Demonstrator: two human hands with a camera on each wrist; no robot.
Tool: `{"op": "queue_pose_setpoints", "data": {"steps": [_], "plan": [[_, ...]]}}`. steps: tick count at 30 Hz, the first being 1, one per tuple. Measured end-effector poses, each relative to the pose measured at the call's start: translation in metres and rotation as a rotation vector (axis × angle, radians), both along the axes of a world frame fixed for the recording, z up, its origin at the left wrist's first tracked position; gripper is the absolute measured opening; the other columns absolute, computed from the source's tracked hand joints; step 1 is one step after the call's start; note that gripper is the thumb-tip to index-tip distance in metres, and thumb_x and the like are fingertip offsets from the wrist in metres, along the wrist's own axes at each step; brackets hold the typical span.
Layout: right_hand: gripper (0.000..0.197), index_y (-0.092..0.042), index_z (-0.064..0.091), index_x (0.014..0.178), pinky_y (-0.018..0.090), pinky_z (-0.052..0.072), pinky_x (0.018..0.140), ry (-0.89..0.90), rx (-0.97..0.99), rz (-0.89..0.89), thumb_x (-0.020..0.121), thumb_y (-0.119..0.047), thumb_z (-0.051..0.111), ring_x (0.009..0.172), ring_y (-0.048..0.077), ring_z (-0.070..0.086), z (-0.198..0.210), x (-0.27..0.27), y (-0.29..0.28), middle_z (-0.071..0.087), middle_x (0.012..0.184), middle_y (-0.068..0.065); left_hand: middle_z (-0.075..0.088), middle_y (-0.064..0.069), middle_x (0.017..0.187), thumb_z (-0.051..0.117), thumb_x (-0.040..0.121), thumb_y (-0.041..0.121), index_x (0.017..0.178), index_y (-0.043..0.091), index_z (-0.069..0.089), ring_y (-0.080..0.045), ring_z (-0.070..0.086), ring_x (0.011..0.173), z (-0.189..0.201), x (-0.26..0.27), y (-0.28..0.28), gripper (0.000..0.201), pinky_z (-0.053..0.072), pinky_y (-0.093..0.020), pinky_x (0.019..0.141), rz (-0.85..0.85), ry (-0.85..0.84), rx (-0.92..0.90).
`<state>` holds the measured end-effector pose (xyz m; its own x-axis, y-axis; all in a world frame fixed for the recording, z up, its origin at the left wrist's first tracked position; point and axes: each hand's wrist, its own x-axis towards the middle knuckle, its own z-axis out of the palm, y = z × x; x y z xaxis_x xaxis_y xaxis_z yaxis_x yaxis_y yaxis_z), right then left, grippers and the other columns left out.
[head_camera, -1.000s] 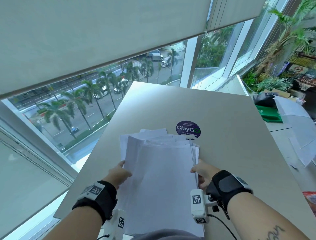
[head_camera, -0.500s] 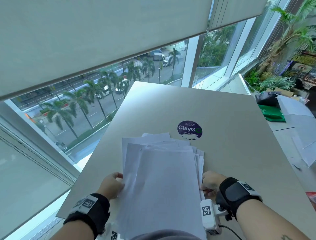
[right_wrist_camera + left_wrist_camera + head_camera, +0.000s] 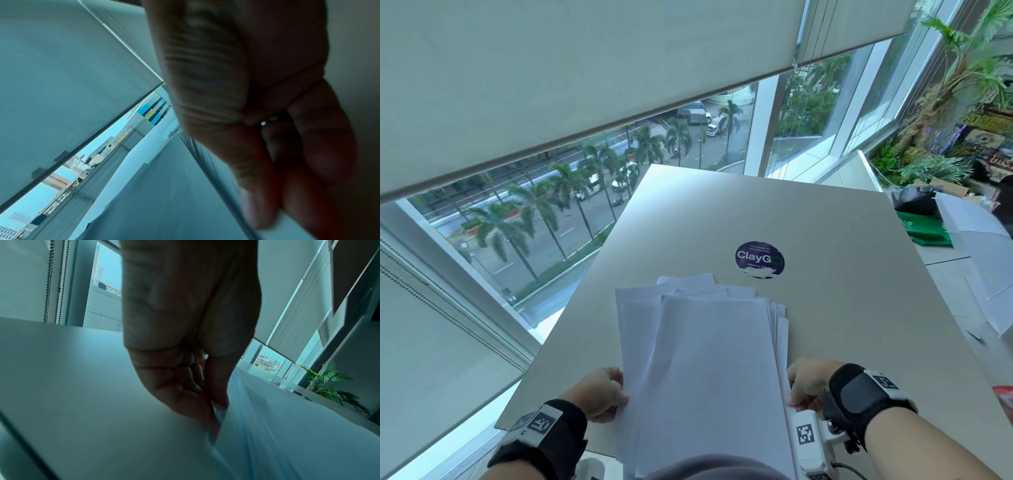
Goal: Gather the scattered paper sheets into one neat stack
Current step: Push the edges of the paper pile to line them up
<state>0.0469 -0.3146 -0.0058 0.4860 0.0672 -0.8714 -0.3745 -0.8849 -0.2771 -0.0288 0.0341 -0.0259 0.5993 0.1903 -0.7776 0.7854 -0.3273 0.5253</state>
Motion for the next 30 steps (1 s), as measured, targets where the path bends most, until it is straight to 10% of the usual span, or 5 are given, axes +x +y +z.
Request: {"op": "queue_pose_setpoints", "data": {"steps": [9,14,26,30], "plan": [[0.024,-0.014,0.048,0.071,0.024,0.047,0.051,-0.22,0.166,-0.536,0.087,0.004,0.05,0.054,0.013,0.055,-0.011,0.021,0.002,0.053,0.071,0.005,0.062,-0.015,0.077,0.054,0.08,-0.008,0.098,-0.003,0.06,-0.024,0.056,0.06,0.006,0.031,0.001,0.019,0.045,-0.025,0.053,0.23,-0.279,0.036],[0.004,-0.006,0.055,0.085,0.029,0.049,0.066,-0.258,0.221,-0.656,0.087,-0.001,0.055,0.073,0.024,0.055,-0.01,0.026,0.016,0.056,0.082,0.012,0.06,-0.015,0.078,0.05,0.085,-0.004,0.072,0.003,0.059,-0.026,0.055,0.068,0.001,0.045,-0.009,0.018,0.05,-0.031,0.066,0.299,-0.295,-0.022],[0.081,-0.008,0.041,0.135,0.044,0.046,0.101,-0.486,0.366,-0.621,0.062,-0.014,0.075,0.114,0.031,0.057,-0.024,0.023,0.038,0.058,0.125,0.013,0.069,-0.018,0.092,0.049,0.054,0.007,0.087,0.008,0.066,-0.032,0.065,0.083,0.005,0.052,-0.022,0.037,0.054,-0.047,0.084,0.246,-0.41,-0.089],[0.073,-0.005,0.032,0.137,0.045,0.046,0.101,-0.466,0.425,-0.742,0.074,0.007,0.067,0.113,0.034,0.056,-0.022,0.024,0.037,0.055,0.126,0.018,0.068,-0.019,0.095,0.05,0.056,0.001,0.099,0.003,0.061,-0.034,0.064,0.085,0.005,0.049,-0.02,0.044,0.055,-0.043,0.076,0.271,-0.39,-0.21]]}}
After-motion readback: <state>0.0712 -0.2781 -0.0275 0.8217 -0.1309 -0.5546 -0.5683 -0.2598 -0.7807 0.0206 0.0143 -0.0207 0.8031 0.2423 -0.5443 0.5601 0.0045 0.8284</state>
